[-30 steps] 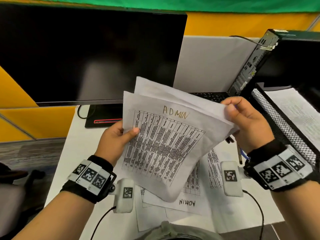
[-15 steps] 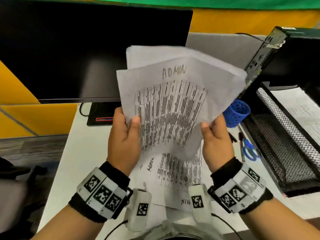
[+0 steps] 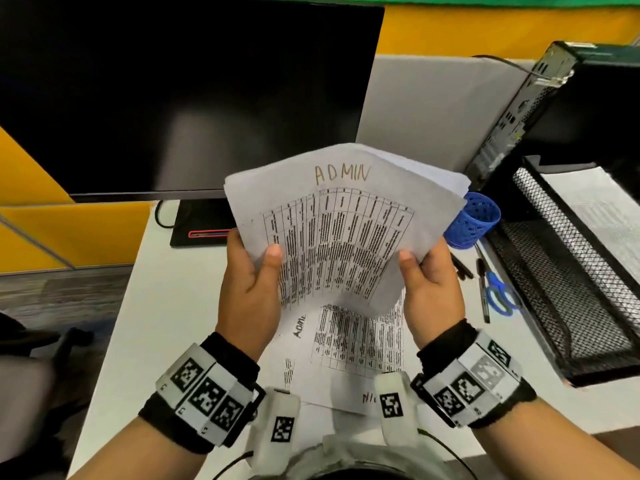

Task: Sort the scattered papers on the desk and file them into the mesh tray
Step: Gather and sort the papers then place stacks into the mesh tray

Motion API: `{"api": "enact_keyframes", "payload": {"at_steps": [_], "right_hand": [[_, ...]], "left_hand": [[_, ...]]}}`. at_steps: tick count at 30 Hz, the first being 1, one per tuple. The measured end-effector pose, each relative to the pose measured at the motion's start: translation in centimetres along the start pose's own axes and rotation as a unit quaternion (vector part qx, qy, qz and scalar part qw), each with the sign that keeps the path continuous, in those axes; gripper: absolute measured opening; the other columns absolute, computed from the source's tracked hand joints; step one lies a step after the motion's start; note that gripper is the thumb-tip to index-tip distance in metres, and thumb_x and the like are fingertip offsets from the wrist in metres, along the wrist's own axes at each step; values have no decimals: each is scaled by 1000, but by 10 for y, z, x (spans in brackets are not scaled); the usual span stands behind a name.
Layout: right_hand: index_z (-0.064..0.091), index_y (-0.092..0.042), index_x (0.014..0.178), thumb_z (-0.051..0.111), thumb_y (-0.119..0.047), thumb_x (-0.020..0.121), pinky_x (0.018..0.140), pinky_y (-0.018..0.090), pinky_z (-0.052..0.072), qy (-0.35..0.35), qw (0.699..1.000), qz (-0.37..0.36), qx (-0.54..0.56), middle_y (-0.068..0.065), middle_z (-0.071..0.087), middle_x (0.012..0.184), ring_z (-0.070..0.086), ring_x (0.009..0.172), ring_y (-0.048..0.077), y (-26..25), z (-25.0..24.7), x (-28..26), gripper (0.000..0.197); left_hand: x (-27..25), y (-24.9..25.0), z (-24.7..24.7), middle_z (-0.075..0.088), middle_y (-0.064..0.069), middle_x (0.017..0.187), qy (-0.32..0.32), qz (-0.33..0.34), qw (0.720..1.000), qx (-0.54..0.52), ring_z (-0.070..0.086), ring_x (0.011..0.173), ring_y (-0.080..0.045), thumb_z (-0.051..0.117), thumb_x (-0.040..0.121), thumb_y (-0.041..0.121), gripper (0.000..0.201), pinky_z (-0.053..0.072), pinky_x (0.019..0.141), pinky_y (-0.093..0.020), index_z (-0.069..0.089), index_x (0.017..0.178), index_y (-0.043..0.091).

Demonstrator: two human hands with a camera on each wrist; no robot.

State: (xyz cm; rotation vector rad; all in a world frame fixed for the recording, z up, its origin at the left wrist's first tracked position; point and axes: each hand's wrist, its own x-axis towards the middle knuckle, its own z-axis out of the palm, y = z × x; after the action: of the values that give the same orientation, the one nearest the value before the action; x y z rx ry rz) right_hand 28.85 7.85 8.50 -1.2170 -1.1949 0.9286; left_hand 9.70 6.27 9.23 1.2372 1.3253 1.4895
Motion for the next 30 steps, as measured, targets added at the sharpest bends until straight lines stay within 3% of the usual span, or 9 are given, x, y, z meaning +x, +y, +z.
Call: {"api": "enact_keyframes", "payload": {"at_steps": [3,6,11,14,18,22,24,27,30], "right_hand": [[47,-40,114,52,-7,91,95,17,45,8,999,37,-14,-25,62,114,56,112,-5,13,-1,0,41],[36,-28,137,55,-28,86,112,41,34,4,990,116,-86,-4,48,141,43,131,15,34,-1,0,55],[47,-19,133,48,-9,93,100,29,38,-16,976,173,-128,-3,58,129,51,118,13,44,-10,4,41],[55,-15,122,49,-10,94,98,34,43,-57,968,197,-145,-3,63,117,56,109,16,45,-25,2,30],[53,-37,96,48,-14,95,82,24,44,-133,957,215,-142,-18,62,100,57,94,5,46,-48,-7,23],[56,-31,110,47,-11,94,93,29,45,-156,949,234,-141,-9,65,113,58,106,10,58,-73,-16,27],[56,-22,117,48,-8,94,91,28,46,-143,950,238,-142,-5,66,112,60,104,12,58,-85,-18,28],[57,-14,113,47,-6,94,70,15,48,-113,949,260,-139,-8,66,92,61,85,9,61,-108,-17,23],[61,-15,110,46,-3,94,87,35,51,-97,940,310,-106,5,70,105,64,99,25,69,-141,-17,25]], "left_hand": [[0,-15,-1,55,28,113,-37,-31,999,10,53,99,22,46,96,12,42,44,80,-1,39,109,52],[0,-37,-1,54,32,110,-81,-74,993,49,53,95,23,48,96,12,46,42,85,-9,39,108,55],[0,-56,-1,62,23,103,-72,-160,981,78,59,107,-12,46,98,20,31,44,99,-35,53,97,50],[1,-54,-1,64,19,103,-45,-170,983,58,60,107,-13,46,98,16,29,44,100,-37,58,107,41],[2,-47,5,67,11,108,-16,-187,982,-10,61,107,-10,45,97,12,29,45,101,-39,58,121,23],[-1,-42,16,67,-2,122,-21,-201,976,-79,60,117,-20,45,98,12,33,42,105,-46,55,129,16],[-5,-41,23,66,-2,123,-39,-196,977,-73,60,117,-19,47,97,12,34,42,105,-46,55,129,18],[-14,-33,28,71,6,114,-116,-198,973,-23,66,106,-14,55,92,25,27,51,93,-37,60,118,31],[-33,-31,20,74,0,103,-225,-198,954,-15,71,90,-17,69,64,63,58,56,73,-24,64,109,29]]}}
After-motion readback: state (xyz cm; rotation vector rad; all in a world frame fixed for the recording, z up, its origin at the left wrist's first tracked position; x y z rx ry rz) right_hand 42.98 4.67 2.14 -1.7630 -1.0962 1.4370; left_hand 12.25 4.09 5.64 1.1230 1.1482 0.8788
